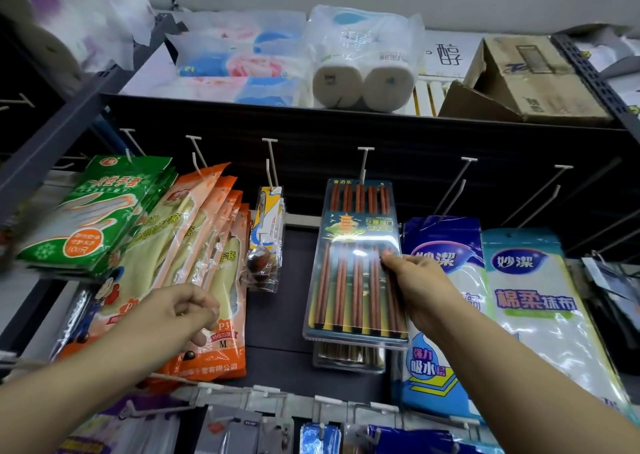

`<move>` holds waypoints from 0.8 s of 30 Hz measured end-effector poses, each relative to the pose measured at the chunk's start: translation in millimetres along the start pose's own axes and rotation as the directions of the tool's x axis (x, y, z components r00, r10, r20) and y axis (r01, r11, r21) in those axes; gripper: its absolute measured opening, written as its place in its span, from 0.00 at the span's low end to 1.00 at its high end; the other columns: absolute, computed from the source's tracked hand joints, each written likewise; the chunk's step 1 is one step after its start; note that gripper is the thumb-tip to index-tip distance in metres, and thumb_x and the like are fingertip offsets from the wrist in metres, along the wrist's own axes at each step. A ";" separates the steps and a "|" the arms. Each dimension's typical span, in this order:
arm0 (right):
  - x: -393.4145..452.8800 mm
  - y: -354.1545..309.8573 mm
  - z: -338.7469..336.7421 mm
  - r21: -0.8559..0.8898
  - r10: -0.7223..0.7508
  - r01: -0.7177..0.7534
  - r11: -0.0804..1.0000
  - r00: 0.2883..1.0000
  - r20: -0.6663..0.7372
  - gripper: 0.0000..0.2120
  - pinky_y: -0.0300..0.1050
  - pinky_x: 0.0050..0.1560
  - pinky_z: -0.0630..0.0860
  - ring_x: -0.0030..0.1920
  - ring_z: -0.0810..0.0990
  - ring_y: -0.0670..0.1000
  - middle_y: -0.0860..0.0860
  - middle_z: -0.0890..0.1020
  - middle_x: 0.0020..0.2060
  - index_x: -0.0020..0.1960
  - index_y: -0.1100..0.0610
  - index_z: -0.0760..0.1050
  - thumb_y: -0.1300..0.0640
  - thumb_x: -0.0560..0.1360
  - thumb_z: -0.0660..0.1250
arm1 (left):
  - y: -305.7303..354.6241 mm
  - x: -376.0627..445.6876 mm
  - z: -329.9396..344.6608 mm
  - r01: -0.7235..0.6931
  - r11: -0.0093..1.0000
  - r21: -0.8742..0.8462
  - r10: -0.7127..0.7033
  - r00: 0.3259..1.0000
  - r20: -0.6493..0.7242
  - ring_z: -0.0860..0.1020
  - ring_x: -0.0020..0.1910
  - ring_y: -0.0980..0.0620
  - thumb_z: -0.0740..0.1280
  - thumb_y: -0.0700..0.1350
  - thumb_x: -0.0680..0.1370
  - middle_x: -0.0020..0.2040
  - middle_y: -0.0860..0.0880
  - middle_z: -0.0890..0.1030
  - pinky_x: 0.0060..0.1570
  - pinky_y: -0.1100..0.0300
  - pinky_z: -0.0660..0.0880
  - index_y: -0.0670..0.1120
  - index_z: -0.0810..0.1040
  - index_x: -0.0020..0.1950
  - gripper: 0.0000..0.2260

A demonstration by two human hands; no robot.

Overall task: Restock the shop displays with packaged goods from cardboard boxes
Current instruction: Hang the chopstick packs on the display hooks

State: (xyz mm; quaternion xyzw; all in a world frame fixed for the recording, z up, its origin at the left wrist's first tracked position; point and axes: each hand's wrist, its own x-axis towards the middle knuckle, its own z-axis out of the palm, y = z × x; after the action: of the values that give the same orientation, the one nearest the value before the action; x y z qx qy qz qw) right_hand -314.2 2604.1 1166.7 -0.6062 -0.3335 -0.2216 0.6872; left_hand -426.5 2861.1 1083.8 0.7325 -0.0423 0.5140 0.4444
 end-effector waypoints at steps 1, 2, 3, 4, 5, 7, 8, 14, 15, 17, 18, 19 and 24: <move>1.7 4.2 -0.5 0.001 0.016 -0.016 1.000 1.000 -0.009 0.13 0.48 0.41 0.78 0.40 0.81 0.56 0.62 0.81 0.41 0.49 0.63 0.75 0.52 0.79 0.64 | 0.1 -0.9 0.5 -0.003 1.000 0.004 0.003 1.000 0.001 0.77 0.32 0.49 0.65 0.34 0.76 0.39 0.41 0.83 0.35 0.57 0.72 0.40 0.79 0.44 0.05; 3.8 8.1 -1.0 0.011 0.035 -0.034 0.999 0.999 -0.009 0.13 0.48 0.40 0.78 0.39 0.81 0.56 0.61 0.82 0.41 0.50 0.64 0.74 0.53 0.79 0.64 | 0.1 -1.7 0.6 -0.004 1.000 0.010 0.004 1.000 0.003 0.78 0.32 0.49 0.65 0.34 0.76 0.39 0.41 0.83 0.35 0.57 0.72 0.41 0.79 0.45 0.05; 6.1 11.6 -0.8 0.025 0.054 -0.054 0.998 0.999 0.003 0.12 0.47 0.38 0.78 0.38 0.82 0.55 0.59 0.82 0.41 0.51 0.64 0.74 0.53 0.79 0.63 | 0.4 -2.3 0.5 -0.006 1.000 0.017 0.006 1.000 0.004 0.78 0.32 0.49 0.65 0.34 0.76 0.38 0.41 0.83 0.35 0.57 0.72 0.41 0.79 0.44 0.04; 8.9 14.9 -0.2 0.033 0.075 -0.076 0.997 0.997 0.011 0.11 0.47 0.37 0.77 0.38 0.82 0.54 0.58 0.83 0.41 0.53 0.63 0.73 0.54 0.80 0.62 | 0.5 -2.8 0.1 -0.005 1.000 0.019 0.005 1.000 0.004 0.78 0.32 0.49 0.66 0.34 0.76 0.37 0.42 0.83 0.35 0.57 0.72 0.41 0.80 0.44 0.05; 10.9 16.9 0.9 0.031 0.094 -0.094 0.995 0.995 0.015 0.10 0.47 0.36 0.77 0.39 0.82 0.54 0.58 0.82 0.42 0.54 0.62 0.72 0.54 0.80 0.62 | 0.2 -2.7 -0.6 -0.006 1.000 0.017 0.006 1.000 0.004 0.78 0.32 0.49 0.65 0.34 0.76 0.36 0.43 0.83 0.35 0.57 0.72 0.41 0.80 0.44 0.05; 21.0 24.4 3.7 -0.011 0.097 -0.097 0.995 0.995 -0.004 0.10 0.50 0.38 0.78 0.42 0.82 0.54 0.58 0.81 0.45 0.56 0.60 0.70 0.54 0.80 0.62 | -1.0 -2.2 -2.0 -0.002 1.000 0.006 0.002 1.000 0.002 0.78 0.31 0.49 0.65 0.33 0.76 0.34 0.44 0.83 0.35 0.56 0.72 0.40 0.80 0.44 0.05; 27.7 29.9 5.2 -0.062 0.092 -0.093 0.994 0.995 -0.027 0.11 0.53 0.43 0.79 0.46 0.82 0.56 0.59 0.81 0.49 0.59 0.60 0.69 0.54 0.80 0.62 | -1.4 -3.0 -3.0 0.003 1.000 0.004 -0.003 1.000 0.004 0.78 0.31 0.49 0.65 0.33 0.76 0.34 0.44 0.83 0.35 0.56 0.72 0.40 0.80 0.44 0.05; 68.7 73.4 11.6 -0.266 0.170 -0.197 0.944 0.978 -0.123 0.23 0.58 0.61 0.75 0.57 0.78 0.60 0.59 0.78 0.57 0.72 0.57 0.64 0.49 0.80 0.60 | -8.8 -9.6 -13.8 0.008 1.000 0.006 -0.008 0.999 0.043 0.77 0.26 0.54 0.66 0.32 0.75 0.32 0.43 0.83 0.32 0.58 0.72 0.39 0.80 0.43 0.05; 72.4 78.6 13.8 -0.298 0.174 -0.207 0.932 0.976 -0.134 0.23 0.58 0.62 0.74 0.58 0.78 0.60 0.60 0.78 0.59 0.72 0.58 0.64 0.49 0.80 0.59 | -11.2 -8.9 -16.4 0.002 1.000 0.002 -0.002 1.000 0.029 0.77 0.25 0.53 0.66 0.31 0.75 0.32 0.43 0.83 0.30 0.60 0.72 0.39 0.80 0.43 0.05; 81.6 88.4 18.9 -0.350 0.177 -0.221 0.911 0.972 -0.154 0.24 0.58 0.63 0.73 0.61 0.76 0.60 0.60 0.76 0.62 0.74 0.58 0.62 0.50 0.81 0.58 | -14.0 -9.2 -21.3 0.008 1.000 -0.016 -0.008 1.000 0.002 0.77 0.24 0.52 0.67 0.29 0.74 0.31 0.41 0.82 0.25 0.62 0.72 0.39 0.81 0.40 0.07; 83.8 91.2 22.3 -0.363 0.179 -0.227 0.904 0.971 -0.159 0.24 0.58 0.63 0.73 0.61 0.76 0.61 0.60 0.75 0.63 0.74 0.58 0.60 0.50 0.81 0.57 | -15.0 -10.4 -23.9 0.009 0.999 -0.043 -0.009 1.000 -0.001 0.77 0.24 0.51 0.68 0.29 0.73 0.31 0.39 0.82 0.25 0.61 0.71 0.40 0.81 0.38 0.08; 85.2 93.0 25.3 -0.369 0.184 -0.235 0.899 0.969 -0.167 0.25 0.58 0.64 0.72 0.62 0.75 0.61 0.61 0.73 0.66 0.75 0.57 0.58 0.50 0.82 0.56 | -14.3 -12.1 -25.9 0.012 0.998 -0.061 -0.011 1.000 0.015 0.76 0.24 0.50 0.73 0.32 0.70 0.31 0.38 0.81 0.26 0.59 0.71 0.42 0.82 0.35 0.06; 93.8 98.7 29.7 -0.471 0.194 -0.291 0.833 0.950 -0.245 0.25 0.53 0.68 0.65 0.70 0.66 0.62 0.61 0.66 0.71 0.76 0.59 0.57 0.48 0.82 0.53 | -13.0 -23.8 -29.6 0.073 0.995 -0.067 -0.071 0.997 0.034 0.76 0.24 0.50 0.74 0.46 0.55 0.31 0.37 0.81 0.29 0.56 0.70 0.42 0.83 0.36 0.13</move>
State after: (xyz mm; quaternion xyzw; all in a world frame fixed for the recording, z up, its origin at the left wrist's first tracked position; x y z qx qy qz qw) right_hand -186.2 2659.1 1168.6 -0.7776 -0.1185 -0.2670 0.5568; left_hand -452.0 2880.1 1059.4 0.7262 -0.0406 0.4842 0.4864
